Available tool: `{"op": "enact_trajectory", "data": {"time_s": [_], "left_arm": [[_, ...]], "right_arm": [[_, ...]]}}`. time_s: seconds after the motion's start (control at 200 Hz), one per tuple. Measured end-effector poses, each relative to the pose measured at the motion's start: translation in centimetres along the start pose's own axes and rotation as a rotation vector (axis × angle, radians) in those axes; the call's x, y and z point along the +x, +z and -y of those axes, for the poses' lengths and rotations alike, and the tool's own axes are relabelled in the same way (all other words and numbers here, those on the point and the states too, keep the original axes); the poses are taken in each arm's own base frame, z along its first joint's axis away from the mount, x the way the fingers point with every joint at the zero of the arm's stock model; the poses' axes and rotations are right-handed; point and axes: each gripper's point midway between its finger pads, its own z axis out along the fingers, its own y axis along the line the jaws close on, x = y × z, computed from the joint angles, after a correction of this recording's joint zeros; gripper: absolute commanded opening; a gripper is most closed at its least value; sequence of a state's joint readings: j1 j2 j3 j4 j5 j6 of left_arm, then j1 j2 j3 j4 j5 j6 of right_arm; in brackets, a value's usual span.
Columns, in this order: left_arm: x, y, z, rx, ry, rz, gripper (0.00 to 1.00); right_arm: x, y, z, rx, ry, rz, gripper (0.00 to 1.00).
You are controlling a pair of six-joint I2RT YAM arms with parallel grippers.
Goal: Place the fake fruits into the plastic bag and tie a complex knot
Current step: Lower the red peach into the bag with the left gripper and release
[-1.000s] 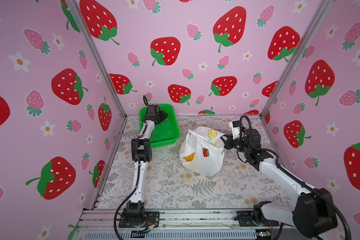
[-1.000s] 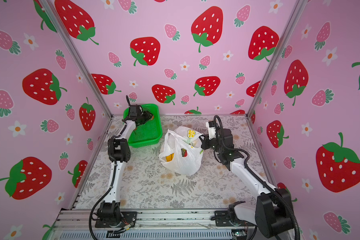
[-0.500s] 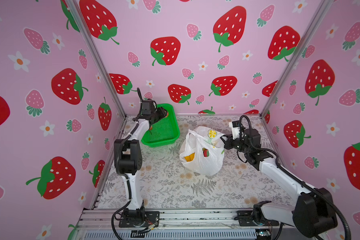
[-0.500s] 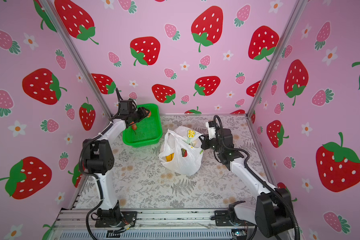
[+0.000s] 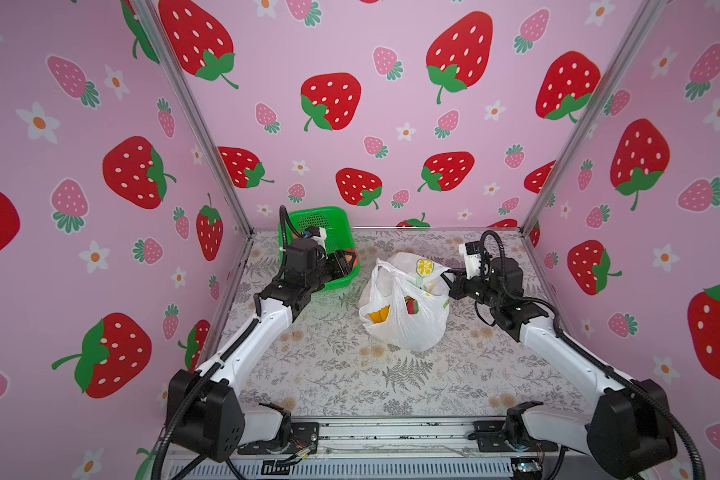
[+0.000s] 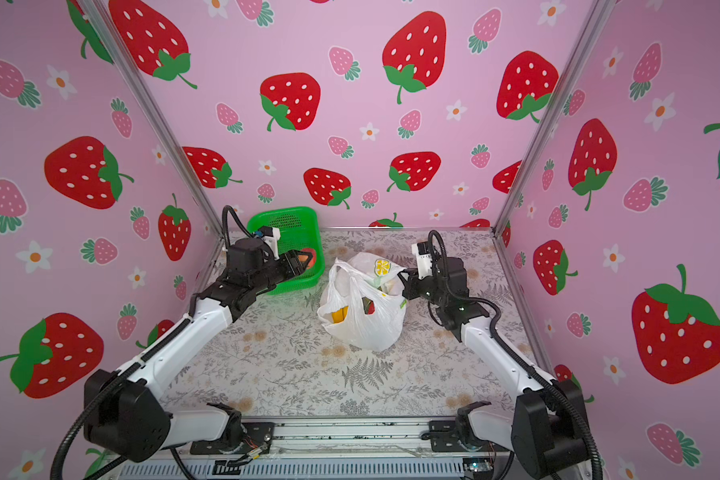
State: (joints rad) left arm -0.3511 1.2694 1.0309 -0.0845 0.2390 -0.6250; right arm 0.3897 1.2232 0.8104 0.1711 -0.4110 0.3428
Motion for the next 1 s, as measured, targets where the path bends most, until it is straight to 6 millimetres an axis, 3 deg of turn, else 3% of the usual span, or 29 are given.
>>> {"op": "enact_trajectory", "data": {"time_s": [0.14,0.27,0.4,0.52,0.735,1.001], "left_arm": [[4.9,-2.2,2.6,0.056,0.055,-0.065,0.40],[9.3,-3.2,3.0,0.074,0.087,-0.142,0.37],[12.1,-3.5,3.3,0.088,0.114,-0.207,0.37],[13.8,-2.8,3.6,0.096,0.134,-0.266,0.36],[16.6,0.6,1.2,0.000,0.139,-0.383,0.35],[15.9,3.7,-1.3,-0.110,0.151,-0.385,0.36]], "right_arm": [[0.0,0.0,0.0,0.000,0.000,-0.001,0.03],[0.2,0.0,0.0,0.001,0.003,-0.006,0.03],[0.2,0.0,0.0,0.002,0.004,-0.009,0.03],[0.3,0.0,0.0,0.002,0.005,-0.011,0.03],[0.3,0.0,0.0,0.002,0.005,-0.012,0.03],[0.3,0.0,0.0,0.002,0.005,-0.012,0.03]]}}
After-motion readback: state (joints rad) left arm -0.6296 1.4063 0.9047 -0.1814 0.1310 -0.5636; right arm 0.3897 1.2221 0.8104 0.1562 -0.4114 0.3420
